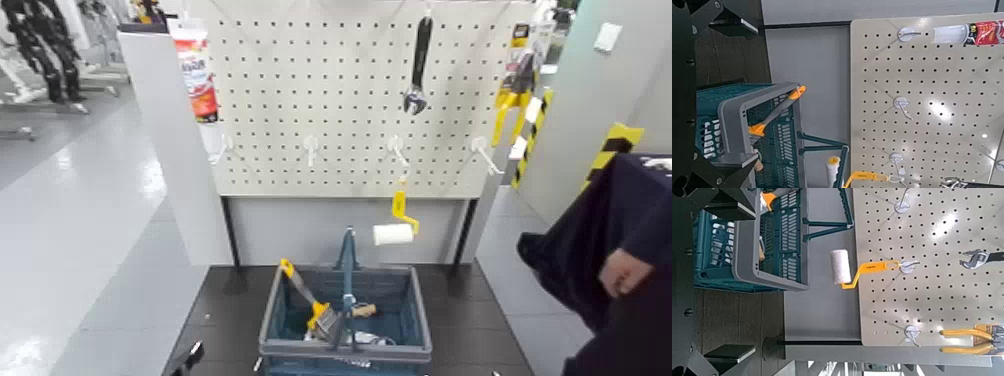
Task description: Put the black wrench into the crate.
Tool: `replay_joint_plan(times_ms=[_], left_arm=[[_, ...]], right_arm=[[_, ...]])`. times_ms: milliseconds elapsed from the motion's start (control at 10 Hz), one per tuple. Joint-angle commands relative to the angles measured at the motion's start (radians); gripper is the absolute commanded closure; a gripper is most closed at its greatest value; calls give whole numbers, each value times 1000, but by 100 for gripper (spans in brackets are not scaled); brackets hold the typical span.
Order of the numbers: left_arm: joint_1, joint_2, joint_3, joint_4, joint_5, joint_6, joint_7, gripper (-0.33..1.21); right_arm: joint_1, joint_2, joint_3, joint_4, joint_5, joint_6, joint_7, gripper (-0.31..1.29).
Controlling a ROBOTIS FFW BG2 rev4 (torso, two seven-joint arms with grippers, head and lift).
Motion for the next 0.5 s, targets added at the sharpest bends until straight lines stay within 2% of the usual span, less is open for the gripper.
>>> replay_joint_plan(times_ms=[100,500], left_arm=[[-4,0,-2,0,1,6,-2,18],[-9,0,-3,3,5,13,-3,18]], right_arm=[[0,1,0,0,0,0,0,11],[0,-2,-1,-2,0,0,2,11]])
